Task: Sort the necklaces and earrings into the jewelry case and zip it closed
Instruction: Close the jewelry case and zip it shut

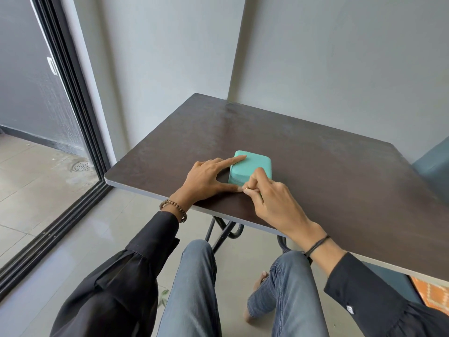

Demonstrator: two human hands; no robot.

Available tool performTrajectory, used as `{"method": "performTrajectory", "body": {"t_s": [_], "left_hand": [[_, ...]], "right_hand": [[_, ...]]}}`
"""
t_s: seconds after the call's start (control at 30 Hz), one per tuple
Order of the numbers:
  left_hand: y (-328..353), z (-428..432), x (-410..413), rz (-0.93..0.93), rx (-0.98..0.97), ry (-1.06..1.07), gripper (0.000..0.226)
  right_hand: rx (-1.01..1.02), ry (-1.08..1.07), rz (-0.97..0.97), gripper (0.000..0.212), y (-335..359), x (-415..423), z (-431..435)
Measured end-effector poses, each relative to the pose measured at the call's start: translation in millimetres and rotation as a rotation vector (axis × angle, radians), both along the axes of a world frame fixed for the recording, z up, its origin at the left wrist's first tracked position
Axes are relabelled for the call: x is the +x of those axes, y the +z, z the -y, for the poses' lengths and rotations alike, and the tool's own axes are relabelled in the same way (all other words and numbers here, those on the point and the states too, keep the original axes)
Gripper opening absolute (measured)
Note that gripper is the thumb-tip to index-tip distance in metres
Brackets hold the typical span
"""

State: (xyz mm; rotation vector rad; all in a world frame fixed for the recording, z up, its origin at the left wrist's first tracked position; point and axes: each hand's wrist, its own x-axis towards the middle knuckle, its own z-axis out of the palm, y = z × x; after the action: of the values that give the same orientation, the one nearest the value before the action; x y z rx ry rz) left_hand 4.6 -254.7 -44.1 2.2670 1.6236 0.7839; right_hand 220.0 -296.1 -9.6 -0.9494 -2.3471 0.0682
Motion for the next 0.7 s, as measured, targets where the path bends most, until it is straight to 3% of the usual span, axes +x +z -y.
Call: {"method": "performTrajectory", "body": {"t_s": [0.33, 0.7], "left_hand": [[2.5, 0.3, 1.8, 0.068, -0.014, -0.035, 0.083], [8.3, 4.6, 3.7, 0.138, -0.068, -0.050, 0.086]], "right_hand": [[-0.172, -0.242, -0.464, 0.034, -15.7, 5.2, 13.3], [-0.271, -0.383, -0.538, 0.026, -7.1, 48.3, -3.2]]}}
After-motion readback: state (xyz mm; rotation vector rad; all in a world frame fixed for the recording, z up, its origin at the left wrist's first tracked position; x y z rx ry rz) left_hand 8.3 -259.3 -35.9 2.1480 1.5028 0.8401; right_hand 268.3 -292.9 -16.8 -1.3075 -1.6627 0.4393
